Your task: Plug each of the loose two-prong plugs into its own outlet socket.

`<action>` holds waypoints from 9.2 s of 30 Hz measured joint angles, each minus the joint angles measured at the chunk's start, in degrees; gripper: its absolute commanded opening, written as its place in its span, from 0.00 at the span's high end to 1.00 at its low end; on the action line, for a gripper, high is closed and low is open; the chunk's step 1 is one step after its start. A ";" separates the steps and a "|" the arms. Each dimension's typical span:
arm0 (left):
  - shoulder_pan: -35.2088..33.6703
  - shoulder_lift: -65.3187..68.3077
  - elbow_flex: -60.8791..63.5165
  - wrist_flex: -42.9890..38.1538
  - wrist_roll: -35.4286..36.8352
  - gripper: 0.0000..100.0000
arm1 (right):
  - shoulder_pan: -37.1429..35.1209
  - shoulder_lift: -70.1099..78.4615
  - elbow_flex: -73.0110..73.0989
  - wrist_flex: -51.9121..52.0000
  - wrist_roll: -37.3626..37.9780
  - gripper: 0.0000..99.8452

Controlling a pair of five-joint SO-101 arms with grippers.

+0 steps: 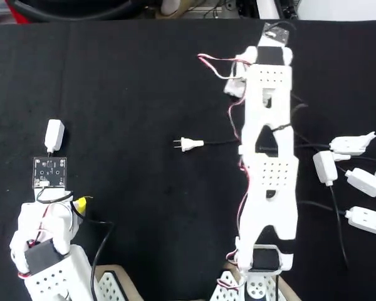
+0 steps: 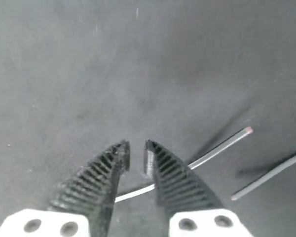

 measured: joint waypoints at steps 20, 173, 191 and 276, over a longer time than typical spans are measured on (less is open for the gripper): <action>0.09 0.00 0.00 0.00 0.00 0.70 | -17.05 -10.02 27.60 0.00 -18.99 0.72; 0.09 0.00 0.00 0.00 0.00 0.70 | -17.85 -8.97 31.03 -5.80 -25.67 0.99; 0.09 0.00 0.00 0.00 0.00 0.70 | -14.15 -7.03 27.78 -0.70 12.22 0.90; 0.09 0.00 0.00 0.00 0.00 0.70 | -16.26 -24.09 40.53 -0.09 34.46 0.97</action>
